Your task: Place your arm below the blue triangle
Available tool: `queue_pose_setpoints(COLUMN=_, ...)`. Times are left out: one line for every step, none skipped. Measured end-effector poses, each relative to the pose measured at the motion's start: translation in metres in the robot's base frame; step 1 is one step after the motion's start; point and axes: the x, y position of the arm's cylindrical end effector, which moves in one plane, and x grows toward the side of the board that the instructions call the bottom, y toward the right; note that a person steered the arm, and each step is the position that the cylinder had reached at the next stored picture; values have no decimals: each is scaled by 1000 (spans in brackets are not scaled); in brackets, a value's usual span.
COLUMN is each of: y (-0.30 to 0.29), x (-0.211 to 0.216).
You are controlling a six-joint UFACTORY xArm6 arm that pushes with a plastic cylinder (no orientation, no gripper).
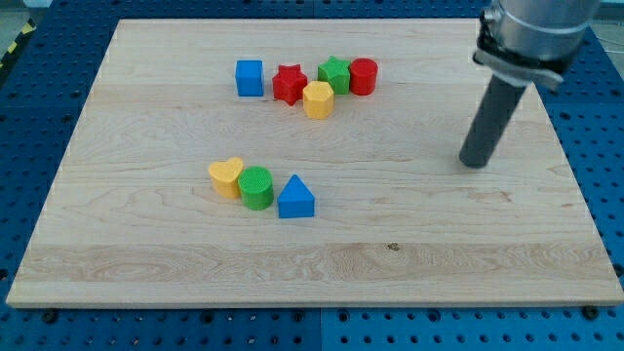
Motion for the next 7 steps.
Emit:
queue_pose_setpoints(y=-1, x=43)
queue_pose_setpoints(y=-9, x=67)
queue_pose_setpoints(y=-22, x=73)
queue_pose_setpoints(y=-40, x=73)
queue_pose_setpoints(y=-62, x=77)
queue_pose_setpoints(y=-82, x=99)
queue_pose_setpoints(y=-98, x=121)
